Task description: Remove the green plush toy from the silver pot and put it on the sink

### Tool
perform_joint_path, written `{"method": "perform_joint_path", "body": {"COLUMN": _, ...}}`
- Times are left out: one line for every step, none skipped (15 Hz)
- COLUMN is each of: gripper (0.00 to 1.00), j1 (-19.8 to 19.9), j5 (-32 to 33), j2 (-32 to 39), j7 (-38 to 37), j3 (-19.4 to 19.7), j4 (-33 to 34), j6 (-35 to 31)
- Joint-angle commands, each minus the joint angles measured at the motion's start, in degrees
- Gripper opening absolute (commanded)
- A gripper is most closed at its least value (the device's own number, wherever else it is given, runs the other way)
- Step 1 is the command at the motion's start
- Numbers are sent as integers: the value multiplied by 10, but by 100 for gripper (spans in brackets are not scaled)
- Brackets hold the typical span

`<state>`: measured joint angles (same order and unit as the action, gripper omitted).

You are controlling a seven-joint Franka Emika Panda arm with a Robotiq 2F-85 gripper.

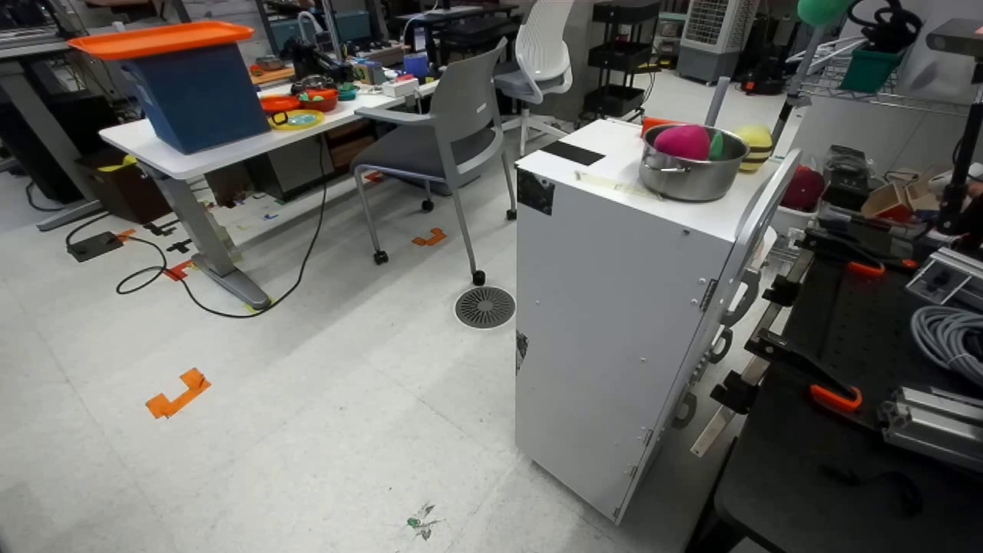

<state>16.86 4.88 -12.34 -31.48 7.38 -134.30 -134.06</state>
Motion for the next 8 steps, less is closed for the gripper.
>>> {"method": "perform_joint_path", "body": {"gripper": 4, "j1": 6, "j5": 25, "j2": 25, "j7": -46, "j3": 0, "j4": 33, "j6": 8}}
{"method": "perform_joint_path", "body": {"gripper": 4, "j1": 5, "j5": 30, "j2": 33, "j7": -55, "j3": -1, "j4": 41, "j6": 9}}
{"method": "perform_joint_path", "body": {"gripper": 4, "j1": 2, "j5": 28, "j2": 40, "j7": -62, "j3": 0, "j4": 51, "j6": 12}}
{"method": "perform_joint_path", "body": {"gripper": 4, "j1": -1, "j5": 33, "j2": 46, "j7": -69, "j3": -1, "j4": 61, "j6": 14}}
{"method": "perform_joint_path", "body": {"gripper": 4, "j1": -3, "j5": 36, "j2": 52, "j7": -74, "j3": -1, "j4": 70, "j6": 15}}
{"method": "perform_joint_path", "body": {"gripper": 4, "j1": -6, "j5": 42, "j2": 58, "j7": -80, "j3": -2, "j4": 81, "j6": 18}}
{"method": "perform_joint_path", "body": {"gripper": 4, "j1": -8, "j5": 49, "j2": 62, "j7": -85, "j3": -3, "j4": 92, "j6": 22}}
{"method": "perform_joint_path", "body": {"gripper": 4, "j1": -11, "j5": 51, "j2": 65, "j7": -87, "j3": -2, "j4": 103, "j6": 25}}
